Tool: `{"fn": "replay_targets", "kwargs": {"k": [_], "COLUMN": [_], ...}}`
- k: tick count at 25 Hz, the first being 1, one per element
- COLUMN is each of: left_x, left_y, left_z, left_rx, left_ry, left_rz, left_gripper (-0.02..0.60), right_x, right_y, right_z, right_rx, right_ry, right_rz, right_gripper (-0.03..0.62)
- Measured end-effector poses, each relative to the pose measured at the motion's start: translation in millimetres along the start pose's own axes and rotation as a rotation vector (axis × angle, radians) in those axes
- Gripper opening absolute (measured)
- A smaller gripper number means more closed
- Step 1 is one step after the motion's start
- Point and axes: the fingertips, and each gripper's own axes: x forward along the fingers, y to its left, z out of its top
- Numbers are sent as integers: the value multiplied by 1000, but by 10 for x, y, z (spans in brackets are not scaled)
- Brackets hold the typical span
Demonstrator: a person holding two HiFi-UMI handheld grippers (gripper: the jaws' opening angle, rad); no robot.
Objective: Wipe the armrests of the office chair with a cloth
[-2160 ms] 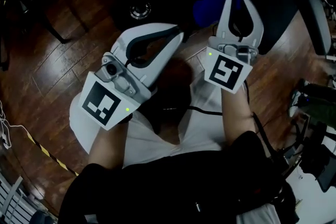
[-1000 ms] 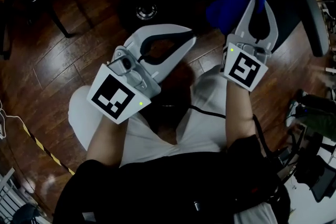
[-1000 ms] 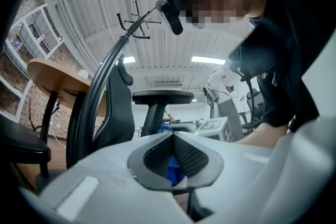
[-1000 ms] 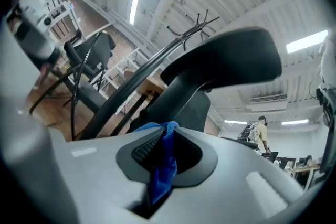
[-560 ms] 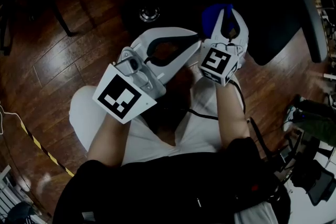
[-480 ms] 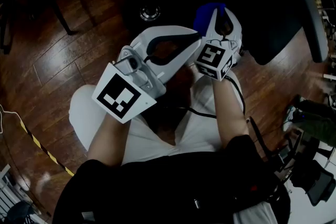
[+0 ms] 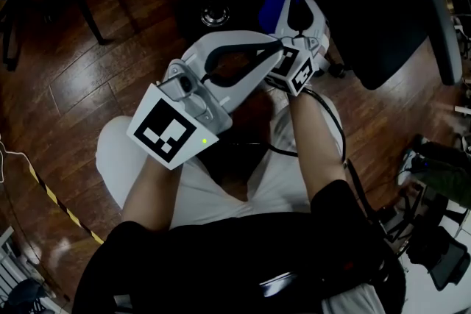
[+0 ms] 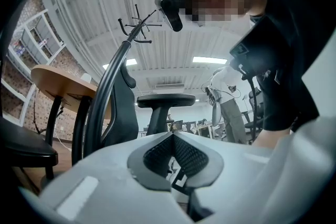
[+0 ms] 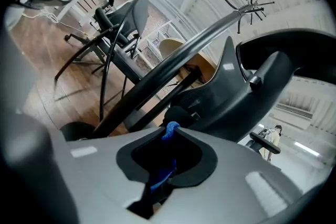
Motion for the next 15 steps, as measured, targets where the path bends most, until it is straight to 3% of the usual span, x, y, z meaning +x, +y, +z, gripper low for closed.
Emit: {"fn": "replay_targets", "kwargs": {"k": [8,15], "left_x": [8,-33], "left_y": [109,140], "left_z": [59,75], "left_rx": [-62,-44], "left_ry": [-70,-57], "left_rz": [19,32], "left_gripper": [2,2], "right_x": [-167,-41], "right_y": [-221,-65], "right_z": [-263,-124], "right_rx": [29,68], "right_ry": [57,60], "right_rz": [-43,-55], "right_gripper": [34,34]}}
